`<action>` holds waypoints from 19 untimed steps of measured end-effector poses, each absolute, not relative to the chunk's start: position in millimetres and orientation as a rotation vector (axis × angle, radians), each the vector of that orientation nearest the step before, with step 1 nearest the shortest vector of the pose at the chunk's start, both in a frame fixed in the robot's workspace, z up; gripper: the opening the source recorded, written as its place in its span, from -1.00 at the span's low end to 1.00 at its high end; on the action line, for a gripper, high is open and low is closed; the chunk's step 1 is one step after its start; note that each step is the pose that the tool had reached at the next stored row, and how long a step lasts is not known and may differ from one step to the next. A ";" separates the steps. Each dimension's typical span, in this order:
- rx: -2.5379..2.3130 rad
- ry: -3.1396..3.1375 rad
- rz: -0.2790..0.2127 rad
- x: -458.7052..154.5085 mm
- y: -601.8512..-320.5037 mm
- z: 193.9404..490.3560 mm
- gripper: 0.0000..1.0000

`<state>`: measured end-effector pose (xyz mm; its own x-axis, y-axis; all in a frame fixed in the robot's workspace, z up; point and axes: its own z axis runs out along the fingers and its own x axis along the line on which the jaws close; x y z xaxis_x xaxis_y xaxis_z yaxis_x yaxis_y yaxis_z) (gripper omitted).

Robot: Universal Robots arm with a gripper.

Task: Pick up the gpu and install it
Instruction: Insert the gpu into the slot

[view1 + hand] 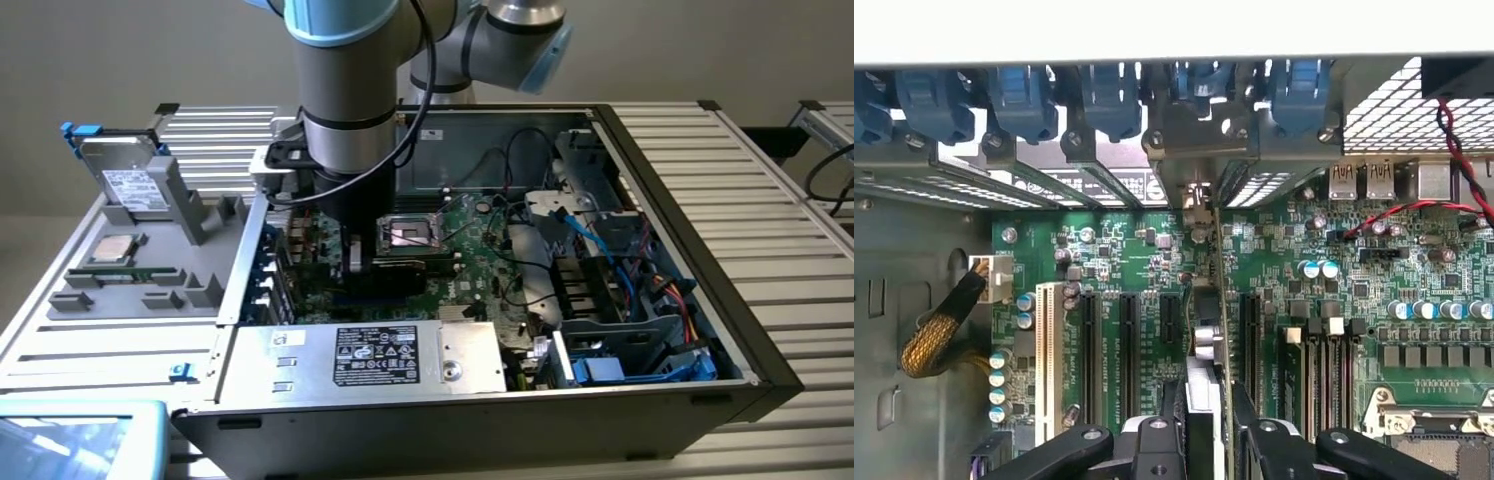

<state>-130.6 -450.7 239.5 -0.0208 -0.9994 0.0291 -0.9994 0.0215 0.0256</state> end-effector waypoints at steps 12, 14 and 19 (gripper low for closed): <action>2.171 -2.218 0.004 -127.1 -451.0 239.2 -0.42; 2.171 -2.219 0.005 -127.6 -451.0 239.0 -0.42; 2.177 -2.224 0.018 -131.5 -451.0 238.1 -0.42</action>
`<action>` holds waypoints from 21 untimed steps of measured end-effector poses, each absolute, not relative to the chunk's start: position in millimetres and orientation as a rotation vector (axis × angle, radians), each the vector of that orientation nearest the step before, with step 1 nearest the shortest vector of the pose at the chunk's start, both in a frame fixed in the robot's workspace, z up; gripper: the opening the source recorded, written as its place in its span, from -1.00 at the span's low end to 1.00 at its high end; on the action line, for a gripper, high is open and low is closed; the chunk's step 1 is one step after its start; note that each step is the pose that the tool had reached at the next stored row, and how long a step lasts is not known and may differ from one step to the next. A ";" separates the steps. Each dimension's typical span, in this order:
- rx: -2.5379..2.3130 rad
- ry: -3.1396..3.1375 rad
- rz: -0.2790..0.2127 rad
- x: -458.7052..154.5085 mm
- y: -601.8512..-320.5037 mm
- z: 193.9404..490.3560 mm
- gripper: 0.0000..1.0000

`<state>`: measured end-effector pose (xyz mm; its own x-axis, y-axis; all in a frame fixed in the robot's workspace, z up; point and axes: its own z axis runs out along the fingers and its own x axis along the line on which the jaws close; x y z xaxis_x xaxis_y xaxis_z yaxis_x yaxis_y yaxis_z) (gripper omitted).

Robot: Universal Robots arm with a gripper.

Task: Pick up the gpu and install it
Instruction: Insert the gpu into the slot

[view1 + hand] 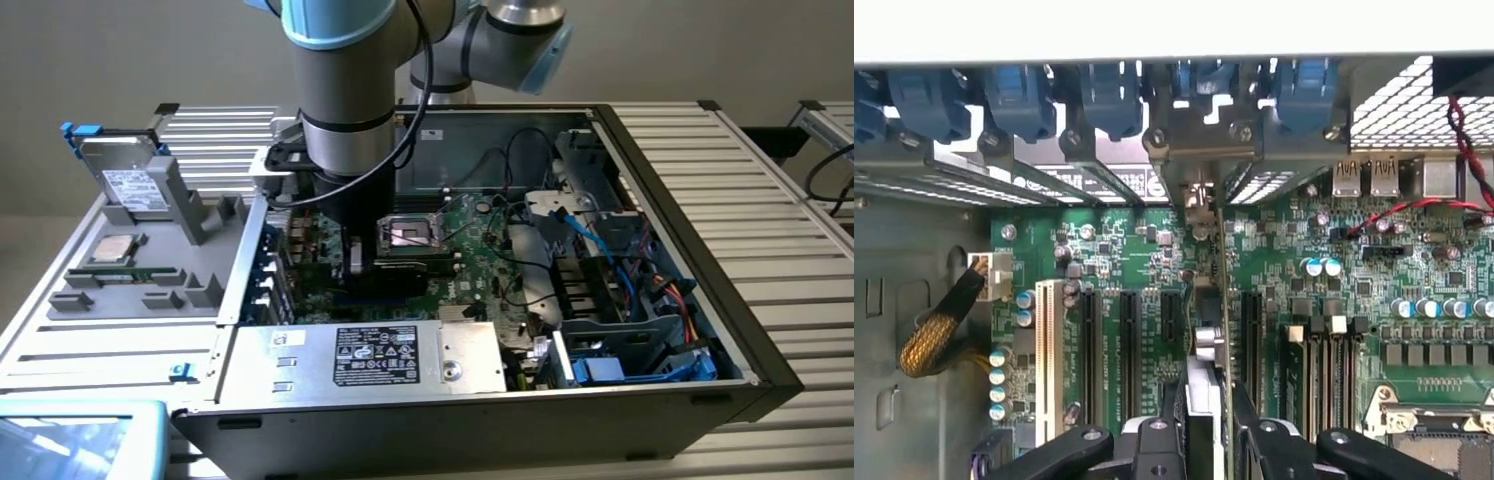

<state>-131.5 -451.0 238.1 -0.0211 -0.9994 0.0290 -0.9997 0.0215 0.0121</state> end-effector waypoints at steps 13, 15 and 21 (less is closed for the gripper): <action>2.183 -2.230 0.030 -133.8 -450.0 238.0 -0.42; 2.183 -2.230 0.031 -134.4 -449.1 238.3 -0.42; 2.182 -2.230 0.032 -127.7 -448.0 257.4 -0.42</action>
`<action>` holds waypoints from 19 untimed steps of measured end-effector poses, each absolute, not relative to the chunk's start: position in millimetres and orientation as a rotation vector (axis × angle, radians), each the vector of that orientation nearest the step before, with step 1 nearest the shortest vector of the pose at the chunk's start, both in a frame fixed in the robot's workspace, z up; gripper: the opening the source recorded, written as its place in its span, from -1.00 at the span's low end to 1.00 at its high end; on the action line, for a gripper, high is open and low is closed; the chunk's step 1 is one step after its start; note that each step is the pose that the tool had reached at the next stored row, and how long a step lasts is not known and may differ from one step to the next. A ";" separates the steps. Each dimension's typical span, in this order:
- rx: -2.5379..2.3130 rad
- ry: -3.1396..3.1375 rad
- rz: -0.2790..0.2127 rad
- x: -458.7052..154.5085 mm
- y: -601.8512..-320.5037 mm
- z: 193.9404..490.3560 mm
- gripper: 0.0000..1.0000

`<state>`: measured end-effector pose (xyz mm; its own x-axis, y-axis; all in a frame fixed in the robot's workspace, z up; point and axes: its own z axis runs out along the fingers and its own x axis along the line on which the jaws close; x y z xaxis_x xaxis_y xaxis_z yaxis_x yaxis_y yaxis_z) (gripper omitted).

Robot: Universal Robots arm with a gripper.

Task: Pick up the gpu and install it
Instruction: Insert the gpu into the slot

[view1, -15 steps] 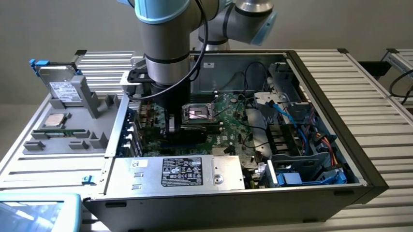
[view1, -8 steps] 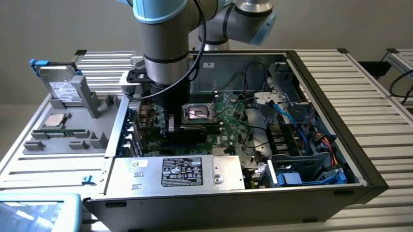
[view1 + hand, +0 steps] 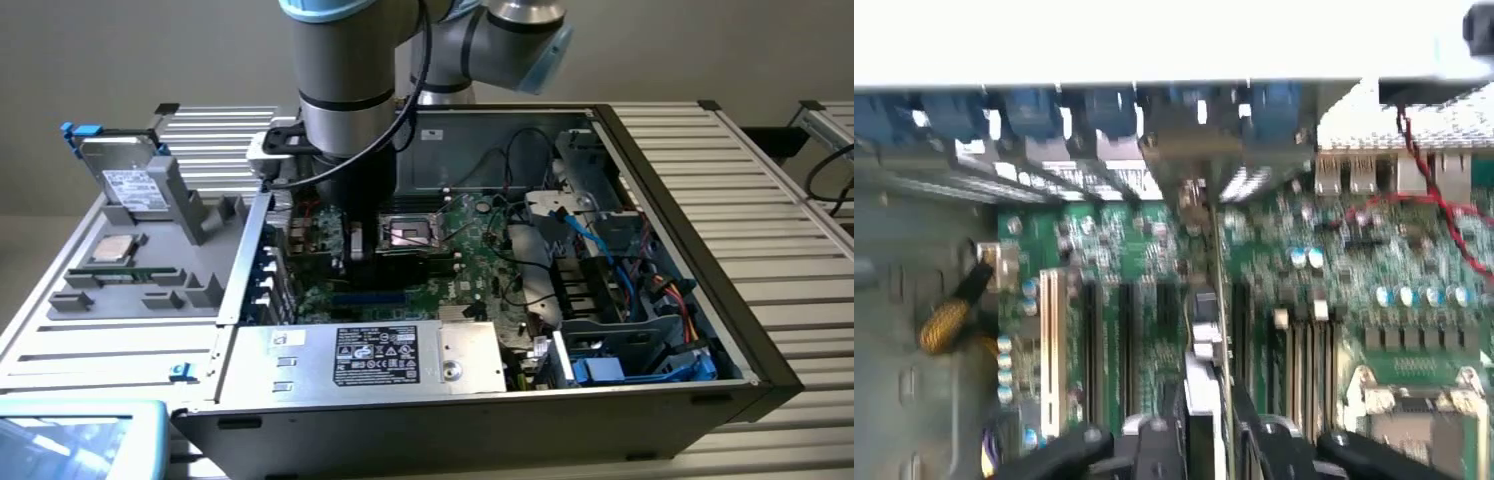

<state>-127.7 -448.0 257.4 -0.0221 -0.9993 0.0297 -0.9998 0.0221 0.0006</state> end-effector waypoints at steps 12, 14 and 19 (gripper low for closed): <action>2.177 -2.228 0.039 -113.1 -446.2 281.8 -0.42; 2.165 -2.215 0.067 -113.0 -442.9 281.9 -0.42; 2.138 -2.187 0.128 -113.2 -438.8 281.8 -0.42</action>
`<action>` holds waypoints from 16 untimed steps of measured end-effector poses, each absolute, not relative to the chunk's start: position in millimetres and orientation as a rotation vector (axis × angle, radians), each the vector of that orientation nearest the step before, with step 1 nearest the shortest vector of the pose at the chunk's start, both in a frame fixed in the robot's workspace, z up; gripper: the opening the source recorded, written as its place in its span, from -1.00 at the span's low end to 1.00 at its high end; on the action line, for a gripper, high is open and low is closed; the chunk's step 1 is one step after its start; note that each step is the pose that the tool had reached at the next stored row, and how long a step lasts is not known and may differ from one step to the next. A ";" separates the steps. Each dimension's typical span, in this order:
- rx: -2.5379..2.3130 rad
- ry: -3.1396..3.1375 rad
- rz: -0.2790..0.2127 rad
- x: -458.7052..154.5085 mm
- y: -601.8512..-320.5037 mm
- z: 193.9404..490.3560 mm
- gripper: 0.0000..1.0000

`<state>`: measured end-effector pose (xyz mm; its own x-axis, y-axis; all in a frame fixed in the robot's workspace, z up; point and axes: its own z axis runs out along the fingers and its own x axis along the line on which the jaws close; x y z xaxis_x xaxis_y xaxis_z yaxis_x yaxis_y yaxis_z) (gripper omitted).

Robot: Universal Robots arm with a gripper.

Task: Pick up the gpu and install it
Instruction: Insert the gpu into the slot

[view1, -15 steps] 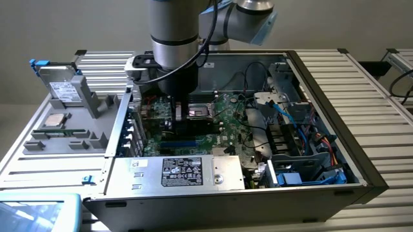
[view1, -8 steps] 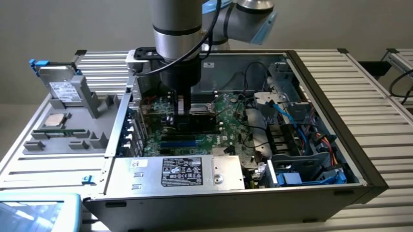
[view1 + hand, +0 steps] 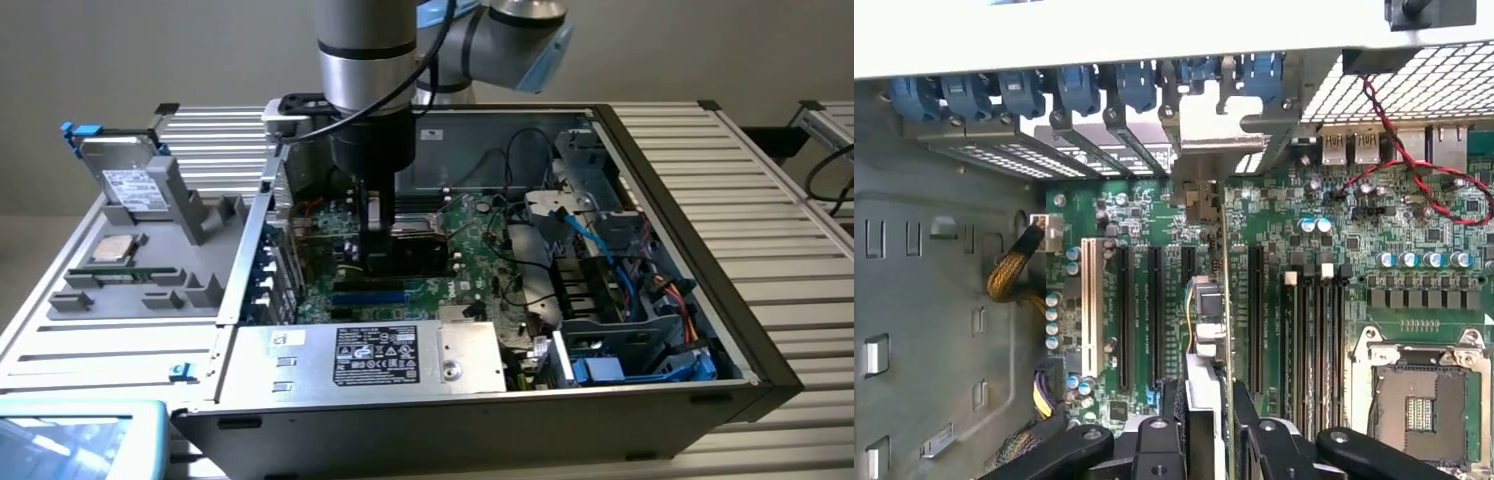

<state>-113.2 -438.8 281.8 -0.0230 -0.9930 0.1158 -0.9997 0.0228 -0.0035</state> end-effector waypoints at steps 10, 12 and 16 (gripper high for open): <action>2.102 -2.239 0.100 -114.6 -446.3 272.4 -0.42; 2.096 -2.244 0.099 -117.3 -446.3 268.7 -0.42; 2.090 -2.250 0.099 -122.8 -446.3 261.3 -0.42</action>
<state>-122.8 -446.3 261.3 -0.0732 -0.9928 0.0944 -0.9973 0.0736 0.0001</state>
